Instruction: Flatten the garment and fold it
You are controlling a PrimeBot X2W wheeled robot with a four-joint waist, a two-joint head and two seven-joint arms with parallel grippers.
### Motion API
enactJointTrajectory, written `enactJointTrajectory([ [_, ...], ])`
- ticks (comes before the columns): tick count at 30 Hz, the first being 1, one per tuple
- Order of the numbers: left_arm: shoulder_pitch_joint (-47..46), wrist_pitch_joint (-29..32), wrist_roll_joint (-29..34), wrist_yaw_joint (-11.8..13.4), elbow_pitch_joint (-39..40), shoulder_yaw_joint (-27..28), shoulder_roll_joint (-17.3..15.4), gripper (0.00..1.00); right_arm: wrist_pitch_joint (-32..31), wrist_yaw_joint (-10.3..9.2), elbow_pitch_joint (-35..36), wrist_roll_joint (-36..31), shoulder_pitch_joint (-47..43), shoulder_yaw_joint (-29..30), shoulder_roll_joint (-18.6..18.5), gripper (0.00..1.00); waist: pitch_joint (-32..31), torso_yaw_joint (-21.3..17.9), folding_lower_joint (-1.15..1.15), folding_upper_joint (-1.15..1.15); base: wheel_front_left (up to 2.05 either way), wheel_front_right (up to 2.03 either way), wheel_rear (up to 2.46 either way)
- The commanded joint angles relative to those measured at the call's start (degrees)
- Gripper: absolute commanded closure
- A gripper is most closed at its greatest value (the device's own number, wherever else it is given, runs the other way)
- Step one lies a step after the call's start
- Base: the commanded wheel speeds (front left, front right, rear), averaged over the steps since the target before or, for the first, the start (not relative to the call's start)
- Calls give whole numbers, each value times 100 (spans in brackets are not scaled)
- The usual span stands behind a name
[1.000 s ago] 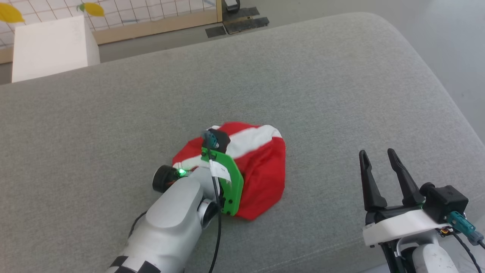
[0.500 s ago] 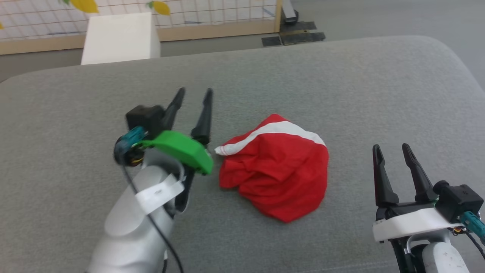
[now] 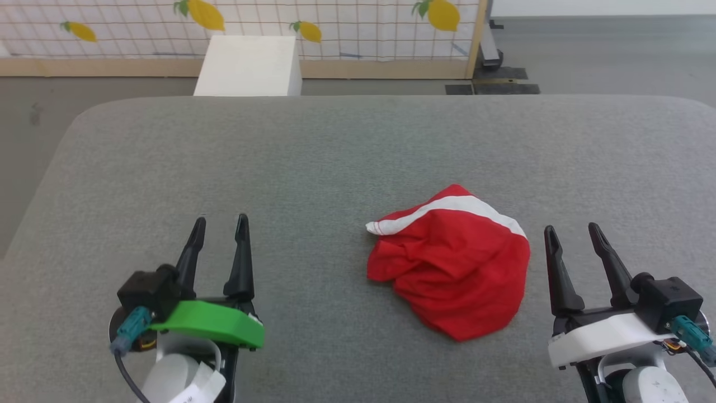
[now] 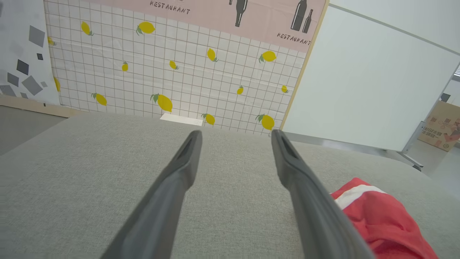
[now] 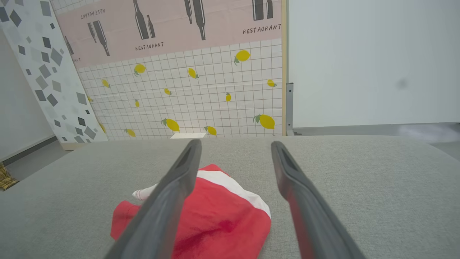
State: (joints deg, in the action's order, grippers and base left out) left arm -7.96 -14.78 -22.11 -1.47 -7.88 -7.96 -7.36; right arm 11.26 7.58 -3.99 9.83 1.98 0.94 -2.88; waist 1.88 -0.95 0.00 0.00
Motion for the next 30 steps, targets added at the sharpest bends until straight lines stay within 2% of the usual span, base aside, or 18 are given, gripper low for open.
enactJointTrajectory([
  [1, 129, -21, 105, -57, 69, 66, 65, 0, -21, -9, 42, -55, -55, -10, 1, 0, -5, 79, 0, 0, 0, 0, 0],
  [8, 238, -21, 324, -177, 156, 249, 275, 0, -293, -9, 114, -372, 299, -301, 1, 0, 51, 191, 0, 0, 0, 0, 0],
  [13, 110, -21, 416, -262, 164, 286, 361, 0, -1109, -9, -269, -780, 1155, -949, 1, 0, 197, 276, 0, 0, 0, 0, 0],
  [22, -209, -21, 471, -358, 239, 198, 435, 0, -3311, -9, -2163, -703, 2817, -2050, -156, 0, 694, 614, 0, 0, 0, 0, 0],
  [26, -341, -21, 381, -357, 249, 79, 444, 0, -4074, -9, -2841, -777, 3332, -2531, -243, 0, 886, 787, 0, 0, 0, 0, 0],
  [30, -448, -21, 255, -289, 298, -75, 446, 0, -4442, -9, -3298, -897, 3726, -2940, -350, 0, 1045, 939, 0, 0, 0, 0, 0],
])
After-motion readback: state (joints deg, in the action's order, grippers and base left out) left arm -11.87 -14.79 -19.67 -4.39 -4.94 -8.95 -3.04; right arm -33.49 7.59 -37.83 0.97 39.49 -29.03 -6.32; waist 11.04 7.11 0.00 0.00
